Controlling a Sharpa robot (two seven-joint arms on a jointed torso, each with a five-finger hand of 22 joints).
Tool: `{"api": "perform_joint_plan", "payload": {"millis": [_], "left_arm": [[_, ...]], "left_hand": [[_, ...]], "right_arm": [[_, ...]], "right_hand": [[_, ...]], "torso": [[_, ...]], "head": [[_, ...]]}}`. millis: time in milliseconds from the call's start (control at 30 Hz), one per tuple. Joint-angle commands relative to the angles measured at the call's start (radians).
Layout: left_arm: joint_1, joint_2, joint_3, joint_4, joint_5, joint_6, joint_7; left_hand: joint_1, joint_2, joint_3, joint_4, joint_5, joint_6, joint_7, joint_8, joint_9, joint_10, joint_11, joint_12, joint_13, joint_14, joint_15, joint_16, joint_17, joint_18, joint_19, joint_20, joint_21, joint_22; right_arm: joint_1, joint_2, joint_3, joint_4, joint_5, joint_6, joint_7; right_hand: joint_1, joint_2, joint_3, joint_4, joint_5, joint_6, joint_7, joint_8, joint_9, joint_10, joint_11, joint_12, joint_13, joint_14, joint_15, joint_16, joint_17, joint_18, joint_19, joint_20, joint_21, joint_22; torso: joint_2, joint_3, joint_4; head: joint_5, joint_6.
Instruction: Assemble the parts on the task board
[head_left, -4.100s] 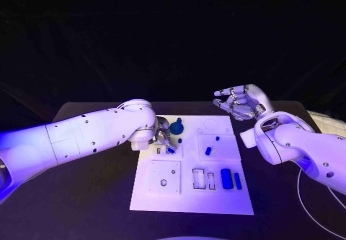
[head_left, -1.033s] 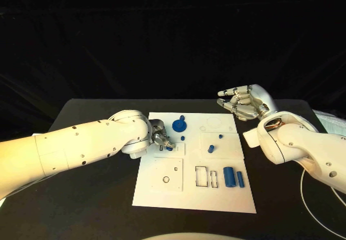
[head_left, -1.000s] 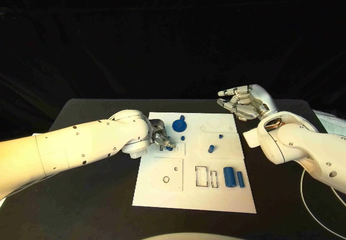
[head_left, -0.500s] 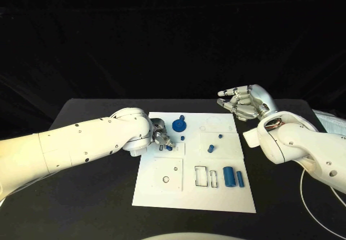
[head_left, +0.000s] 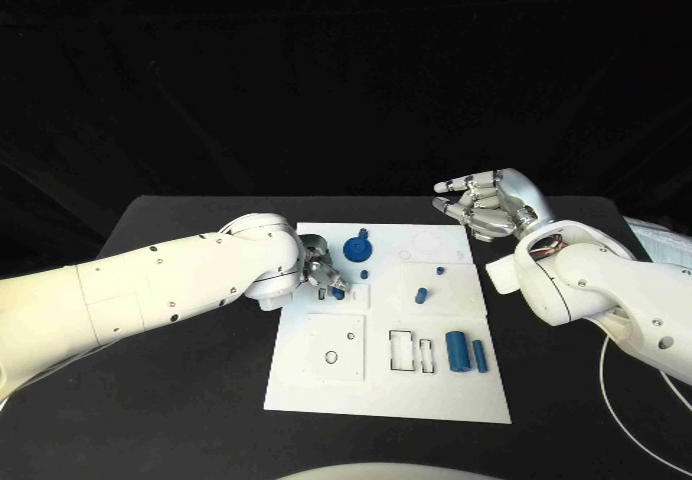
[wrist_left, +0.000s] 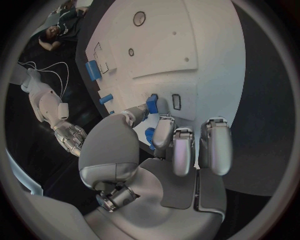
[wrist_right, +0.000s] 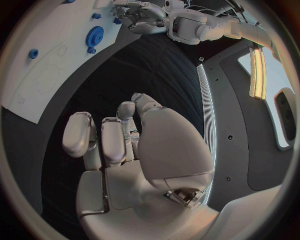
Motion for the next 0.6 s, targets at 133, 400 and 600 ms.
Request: {"api": "perform_joint_plan", "payload": {"millis": [133,400,600], "left_arm": [[-0.014,0.007,-0.009,-0.002,0.0,0.04,-0.009],[-0.014,0.007,-0.009,0.001,0.0,0.049,-0.008],[-0.014,0.007,-0.009,0.006,0.0,0.056,-0.008]], "left_hand": [[-0.047,0.002,-0.056,0.028,-0.001,0.015,0.005,-0.002,-0.013,0.008,-0.005,0.009,0.005,0.103,-0.005,0.003,0.263,-0.017,0.03,-0.007,0.002,0.119],[-0.05,-0.001,-0.11,0.034,-0.001,0.021,0.003,-0.001,-0.026,0.012,-0.006,0.013,0.011,0.103,-0.006,0.003,0.263,-0.017,0.032,-0.008,0.002,0.122],[-0.047,-0.003,-0.124,0.034,0.0,0.023,0.002,-0.001,-0.029,0.013,-0.007,0.014,0.012,0.103,-0.006,0.003,0.263,-0.017,0.032,-0.008,0.002,0.122]], "right_arm": [[-0.001,0.0,0.0,0.001,0.004,0.028,0.008],[-0.001,0.001,0.0,0.001,0.004,0.029,0.009],[-0.001,-0.001,0.0,0.002,0.004,0.028,0.012]], "right_hand": [[-0.004,-0.001,0.007,0.001,0.004,-0.003,0.001,0.001,0.0,-0.005,-0.001,-0.002,0.0,0.025,0.005,-0.006,0.0,0.02,-0.005,-0.001,-0.003,-0.001],[-0.004,-0.001,0.007,0.001,0.004,-0.003,0.001,0.0,0.0,-0.005,-0.001,-0.001,0.0,0.025,0.005,-0.005,0.001,0.02,-0.004,-0.001,-0.003,0.0],[-0.004,-0.001,0.007,0.001,0.004,-0.003,0.001,0.0,0.0,-0.005,-0.001,-0.001,0.0,0.025,0.005,-0.005,0.001,0.02,-0.004,-0.001,-0.003,0.0]], "torso": [[0.0,0.0003,-0.0002],[0.0,0.0,-0.0004],[0.0,0.0002,0.0009]], "head": [[0.0,0.0],[-0.001,-0.001],[-0.001,-0.002]]}}
